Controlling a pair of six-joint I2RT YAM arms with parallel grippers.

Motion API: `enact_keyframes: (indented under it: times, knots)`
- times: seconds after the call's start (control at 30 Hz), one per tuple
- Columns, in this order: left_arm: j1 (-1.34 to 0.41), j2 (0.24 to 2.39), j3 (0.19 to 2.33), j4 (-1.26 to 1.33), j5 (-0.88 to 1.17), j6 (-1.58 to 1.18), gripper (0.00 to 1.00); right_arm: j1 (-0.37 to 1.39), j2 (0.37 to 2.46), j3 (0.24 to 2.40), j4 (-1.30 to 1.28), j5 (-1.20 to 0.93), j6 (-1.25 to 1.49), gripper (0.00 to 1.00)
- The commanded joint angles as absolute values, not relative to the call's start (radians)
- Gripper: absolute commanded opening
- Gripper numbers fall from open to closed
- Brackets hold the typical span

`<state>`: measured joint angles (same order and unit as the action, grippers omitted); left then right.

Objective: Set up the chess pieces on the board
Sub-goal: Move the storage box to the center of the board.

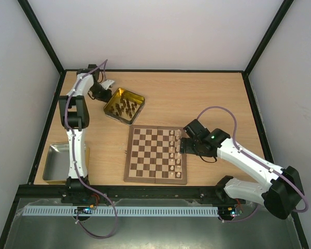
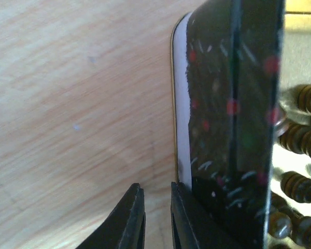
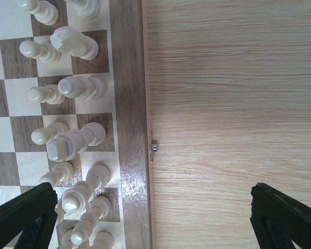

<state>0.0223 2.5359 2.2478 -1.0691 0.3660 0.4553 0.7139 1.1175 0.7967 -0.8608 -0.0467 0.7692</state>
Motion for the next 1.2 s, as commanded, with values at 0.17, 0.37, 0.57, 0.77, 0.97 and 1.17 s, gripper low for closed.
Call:
enact_keyframes:
  times: [0.17,0.37,0.57,0.77,0.97,1.17]
  knots:
    - [0.008,2.405,2.067,-1.1,0.386,0.448,0.15,0.719,1.076,0.775,-0.887,-0.023,0.775,0.97]
    - [-0.03,2.358,2.042,-1.125,0.409,0.462,0.14,0.718,1.077,0.764,-0.872,-0.025,0.766,0.97]
    - [-0.089,2.377,2.09,-1.147,0.425,0.457,0.14,0.719,1.089,0.774,-0.867,-0.012,0.762,0.97]
    - [-0.161,2.372,2.105,-1.153,0.442,0.457,0.14,0.718,1.08,0.809,-0.885,0.034,0.779,0.97]
    - [-0.228,2.393,2.136,-1.146,0.443,0.452,0.14,0.718,1.114,0.91,-0.947,0.152,0.774,0.97]
    - [-0.304,2.433,2.196,-1.138,0.43,0.448,0.14,0.647,1.142,1.006,-0.972,0.188,0.754,0.97]
